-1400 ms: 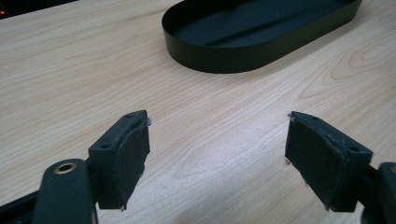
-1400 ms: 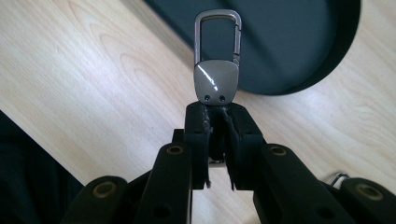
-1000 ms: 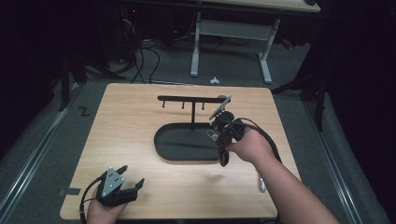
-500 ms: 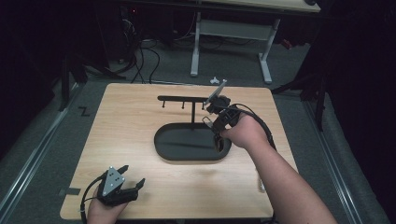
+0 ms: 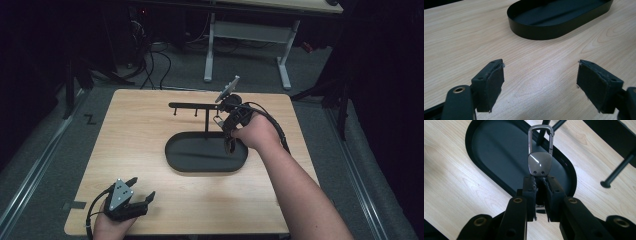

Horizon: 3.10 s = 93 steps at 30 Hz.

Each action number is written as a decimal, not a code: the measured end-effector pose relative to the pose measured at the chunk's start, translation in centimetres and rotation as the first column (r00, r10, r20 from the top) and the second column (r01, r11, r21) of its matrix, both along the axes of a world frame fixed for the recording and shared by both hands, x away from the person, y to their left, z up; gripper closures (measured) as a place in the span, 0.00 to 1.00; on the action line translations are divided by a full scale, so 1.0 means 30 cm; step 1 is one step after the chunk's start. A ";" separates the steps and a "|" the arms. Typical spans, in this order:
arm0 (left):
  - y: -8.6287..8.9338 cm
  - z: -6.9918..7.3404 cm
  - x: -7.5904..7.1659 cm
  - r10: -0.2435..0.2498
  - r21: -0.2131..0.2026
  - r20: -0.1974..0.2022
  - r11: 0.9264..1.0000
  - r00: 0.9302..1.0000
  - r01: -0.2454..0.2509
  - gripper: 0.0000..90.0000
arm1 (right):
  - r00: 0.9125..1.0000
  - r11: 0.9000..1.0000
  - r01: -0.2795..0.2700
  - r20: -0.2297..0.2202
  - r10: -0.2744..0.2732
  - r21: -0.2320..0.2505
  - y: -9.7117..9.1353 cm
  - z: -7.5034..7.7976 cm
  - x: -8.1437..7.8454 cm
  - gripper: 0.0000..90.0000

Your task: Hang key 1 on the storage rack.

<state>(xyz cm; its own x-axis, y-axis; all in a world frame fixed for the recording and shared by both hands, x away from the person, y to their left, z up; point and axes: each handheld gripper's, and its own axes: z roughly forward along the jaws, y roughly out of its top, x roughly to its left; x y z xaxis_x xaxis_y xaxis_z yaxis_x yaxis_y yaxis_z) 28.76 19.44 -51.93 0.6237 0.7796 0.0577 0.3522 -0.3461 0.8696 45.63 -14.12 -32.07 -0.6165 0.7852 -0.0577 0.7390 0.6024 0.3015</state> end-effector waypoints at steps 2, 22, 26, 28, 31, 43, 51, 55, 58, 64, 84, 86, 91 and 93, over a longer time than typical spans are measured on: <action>0.000 -0.001 0.000 -0.001 -0.001 -0.001 1.000 1.000 0.001 0.25 | 1.000 1.000 0.002 0.002 -0.002 -0.002 0.007 -0.002 0.006 0.89; 0.001 -0.002 0.003 -0.003 0.000 -0.003 1.000 1.000 0.003 0.25 | 0.997 0.998 0.068 0.022 -0.067 -0.013 0.015 -0.059 0.076 0.89; 0.002 -0.001 0.001 -0.006 0.003 0.000 1.000 1.000 0.006 0.25 | 0.996 0.997 0.079 0.031 -0.079 0.000 0.013 -0.074 0.095 0.89; 0.004 0.000 0.000 -0.004 0.000 -0.001 1.000 1.000 0.004 0.25 | 0.996 0.996 0.088 0.031 -0.089 0.003 0.013 -0.085 0.105 0.89; 0.005 0.000 0.000 -0.004 0.000 -0.001 1.000 1.000 0.004 0.25 | 0.995 0.995 0.099 0.030 -0.099 0.009 0.015 -0.098 0.112 0.89; 0.002 -0.003 0.004 -0.005 0.002 -0.001 1.000 1.000 0.005 0.25 | 0.993 0.993 0.113 0.028 -0.114 0.044 -0.003 -0.110 0.101 0.81; -0.009 -0.005 0.003 -0.010 0.006 -0.002 1.000 1.000 0.010 0.25 | 0.992 0.990 0.118 0.038 -0.122 0.080 -0.068 -0.108 0.028 0.73; -0.017 -0.008 0.004 -0.016 0.011 -0.005 1.000 1.000 0.016 0.25 | 0.991 0.988 0.118 0.051 -0.123 0.100 -0.103 -0.124 -0.026 0.68; -0.021 -0.010 0.005 -0.019 0.019 -0.010 1.000 1.000 0.019 0.25 | 0.990 0.987 0.113 0.068 -0.122 0.117 -0.130 -0.147 -0.063 0.63; -0.025 -0.012 0.004 -0.020 0.022 -0.012 1.000 1.000 0.020 0.25 | 0.992 0.986 0.084 0.078 -0.096 0.143 -0.165 -0.221 -0.136 0.60; -0.028 -0.012 0.004 -0.007 0.013 -0.013 1.000 1.000 0.008 0.24 | 0.969 0.972 0.050 0.224 -0.103 0.231 -0.273 -0.449 -0.357 0.55; -0.029 -0.011 0.003 -0.006 0.012 -0.010 1.000 1.000 0.006 0.24 | 0.963 0.969 0.044 0.248 -0.107 0.245 -0.285 -0.477 -0.381 0.54; -0.034 -0.007 0.000 -0.005 0.008 -0.006 1.000 1.000 0.005 0.24 | 0.954 0.958 0.043 0.272 -0.123 0.283 -0.306 -0.534 -0.427 0.54; -0.039 -0.004 0.000 -0.006 0.009 -0.001 1.000 1.000 0.006 0.24 | 0.947 0.955 0.040 0.293 -0.130 0.293 -0.319 -0.566 -0.461 0.53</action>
<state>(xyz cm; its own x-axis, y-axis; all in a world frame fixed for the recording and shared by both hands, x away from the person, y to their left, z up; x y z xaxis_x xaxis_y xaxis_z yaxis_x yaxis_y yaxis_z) 28.77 18.28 -52.04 0.6284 0.7752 0.0642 0.3511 -0.3563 0.8659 31.80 -23.67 -49.04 -0.5340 0.8455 -0.0027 0.6284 0.3991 0.6677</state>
